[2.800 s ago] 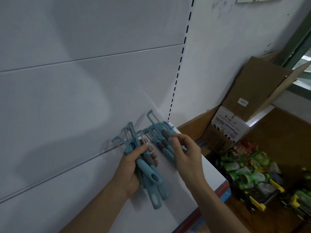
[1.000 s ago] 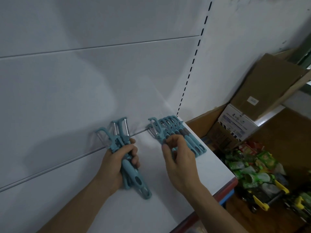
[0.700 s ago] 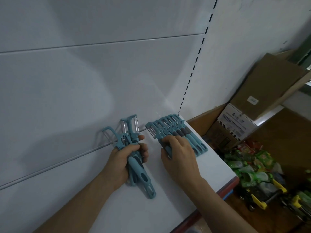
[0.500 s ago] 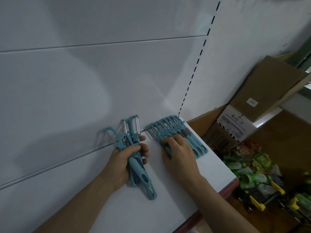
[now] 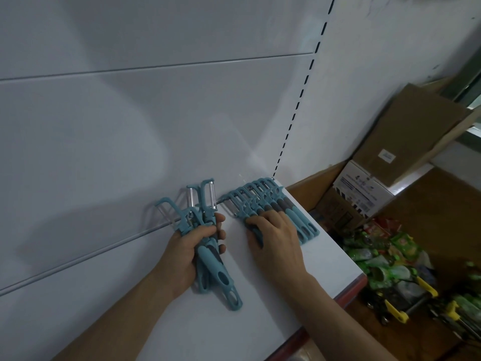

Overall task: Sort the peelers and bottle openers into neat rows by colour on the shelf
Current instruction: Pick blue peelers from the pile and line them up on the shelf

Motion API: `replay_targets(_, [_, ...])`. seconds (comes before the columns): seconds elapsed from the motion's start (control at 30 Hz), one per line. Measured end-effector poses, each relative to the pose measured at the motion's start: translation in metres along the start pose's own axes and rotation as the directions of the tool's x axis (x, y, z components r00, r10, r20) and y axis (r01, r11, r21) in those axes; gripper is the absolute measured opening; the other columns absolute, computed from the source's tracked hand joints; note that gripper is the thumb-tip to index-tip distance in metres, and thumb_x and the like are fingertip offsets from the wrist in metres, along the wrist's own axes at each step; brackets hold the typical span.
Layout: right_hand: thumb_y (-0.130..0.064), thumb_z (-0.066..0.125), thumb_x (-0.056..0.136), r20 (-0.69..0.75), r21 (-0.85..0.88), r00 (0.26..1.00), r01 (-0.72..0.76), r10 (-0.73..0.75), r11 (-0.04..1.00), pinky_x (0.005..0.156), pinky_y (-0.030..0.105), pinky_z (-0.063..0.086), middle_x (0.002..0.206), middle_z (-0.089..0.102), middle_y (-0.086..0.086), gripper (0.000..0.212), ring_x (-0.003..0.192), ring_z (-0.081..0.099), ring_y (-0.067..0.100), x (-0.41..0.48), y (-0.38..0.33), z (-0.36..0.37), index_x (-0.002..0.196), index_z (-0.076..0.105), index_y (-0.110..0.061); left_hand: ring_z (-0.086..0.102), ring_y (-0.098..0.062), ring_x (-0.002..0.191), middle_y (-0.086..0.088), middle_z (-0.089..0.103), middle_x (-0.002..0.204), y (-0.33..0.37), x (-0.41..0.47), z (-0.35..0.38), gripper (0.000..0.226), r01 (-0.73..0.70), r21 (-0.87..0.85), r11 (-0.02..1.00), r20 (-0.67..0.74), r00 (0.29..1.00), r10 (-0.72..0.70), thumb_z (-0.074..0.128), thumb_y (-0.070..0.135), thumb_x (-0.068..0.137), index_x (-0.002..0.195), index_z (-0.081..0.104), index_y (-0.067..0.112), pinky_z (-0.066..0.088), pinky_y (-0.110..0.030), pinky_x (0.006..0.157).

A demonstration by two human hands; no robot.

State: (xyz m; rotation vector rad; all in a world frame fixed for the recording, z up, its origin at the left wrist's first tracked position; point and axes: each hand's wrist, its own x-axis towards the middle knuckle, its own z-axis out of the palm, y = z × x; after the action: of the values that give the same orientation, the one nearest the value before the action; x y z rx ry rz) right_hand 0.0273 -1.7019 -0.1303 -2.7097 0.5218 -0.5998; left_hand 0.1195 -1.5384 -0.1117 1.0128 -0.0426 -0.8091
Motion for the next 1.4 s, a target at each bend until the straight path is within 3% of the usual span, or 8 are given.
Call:
replay_targets(0.1, [-0.038,0.062,0.097,-0.035,0.034,0.999,-0.006,0.008,0.999,0.090,0.029,0.045,0.115,0.065,-0.007,0.024,0.105,0.053,0.013,-0.005,-0.008,-0.005,0.117,0.070,-0.027,0.066,-0.018,0.073,-0.009,0.066,0.080,-0.004,0.000,0.002,0.031,-0.035,0.015,0.999,-0.045,0.998,0.036,0.070,0.012,0.075,0.106,0.073,0.005,0.060,-0.032,0.066])
replay_targets(0.23, [-0.034,0.067,0.096,0.030,0.440,0.998,-0.070,0.064,0.895,0.076,0.015,0.050,0.098,0.062,-0.022,0.009,0.092,0.060,0.003,-0.014,-0.033,-0.026,0.102,0.061,-0.034,0.073,-0.024,0.080,-0.016,0.075,0.091,-0.006,-0.006,0.012,0.018,-0.104,0.013,0.994,-0.047,0.993,0.105,0.063,0.002,0.091,0.106,0.073,0.003,0.061,-0.033,0.067])
replay_targets(0.33, [-0.025,0.075,0.092,0.209,0.655,0.972,-0.223,0.110,0.722,0.070,0.026,0.059,0.089,0.069,-0.011,0.018,0.084,0.067,0.010,-0.017,-0.045,-0.028,0.103,0.061,-0.028,0.075,-0.033,0.088,-0.021,0.075,0.097,-0.007,-0.009,0.020,0.026,-0.136,-0.010,0.991,-0.033,0.990,0.136,0.066,0.008,0.082,0.106,0.071,0.000,0.062,-0.039,0.071])
replay_targets(0.47, [-0.017,0.073,0.093,0.162,0.782,0.959,-0.269,0.233,0.562,0.057,0.032,0.058,0.090,0.068,-0.001,0.020,0.065,0.068,0.021,-0.020,-0.044,-0.024,0.111,0.064,-0.019,0.066,-0.028,0.071,-0.017,0.066,0.079,-0.004,-0.007,0.015,0.016,-0.117,-0.002,0.993,-0.054,0.992,0.117,0.059,0.006,0.093,0.104,0.070,0.003,0.056,-0.038,0.062])
replay_targets(0.63, [-0.027,0.065,0.098,0.039,0.407,0.978,-0.204,0.206,0.890,0.073,0.010,0.044,0.107,0.057,-0.015,0.029,0.091,0.055,0.000,-0.013,-0.026,-0.025,0.127,0.066,-0.027,0.040,-0.016,0.046,-0.004,0.035,0.057,0.003,0.000,0.004,0.016,-0.047,-0.138,0.989,-0.020,0.999,0.044,0.059,0.018,0.087,0.099,0.062,0.007,0.044,-0.029,0.051])
replay_targets(0.83, [-0.015,0.059,0.100,0.066,0.423,0.974,-0.225,0.218,0.878,0.083,0.011,0.048,0.114,0.057,-0.020,0.033,0.097,0.054,-0.006,-0.010,-0.022,-0.027,0.128,0.056,-0.033,0.046,-0.018,0.058,-0.006,0.042,0.068,-0.001,0.003,-0.001,0.049,-0.002,-0.158,0.988,0.131,0.991,0.022,0.070,0.006,0.065,0.112,0.057,0.008,0.048,-0.035,0.062])
replay_targets(1.07, [-0.027,0.070,0.095,0.001,0.325,0.987,-0.152,0.161,0.933,0.086,0.023,0.053,0.114,0.061,-0.015,0.018,0.101,0.057,0.003,-0.005,-0.024,-0.029,0.109,0.059,-0.028,0.051,-0.023,0.064,-0.009,0.048,0.076,-0.002,0.007,0.001,0.034,0.063,-0.177,0.982,0.155,0.987,-0.035,0.052,0.002,0.069,0.102,0.052,0.013,0.051,-0.037,0.061])
replay_targets(1.4, [-0.017,0.074,0.090,-0.151,0.056,0.989,0.015,-0.006,0.998,0.078,0.032,0.049,0.101,0.067,-0.001,0.015,0.091,0.054,0.016,-0.009,-0.016,0.001,0.104,0.070,-0.019,0.048,-0.020,0.059,-0.008,0.047,0.074,-0.004,0.010,-0.001,0.036,0.045,-0.197,0.979,0.158,0.987,-0.013,0.047,-0.001,0.069,0.102,0.053,0.013,0.047,-0.033,0.059])
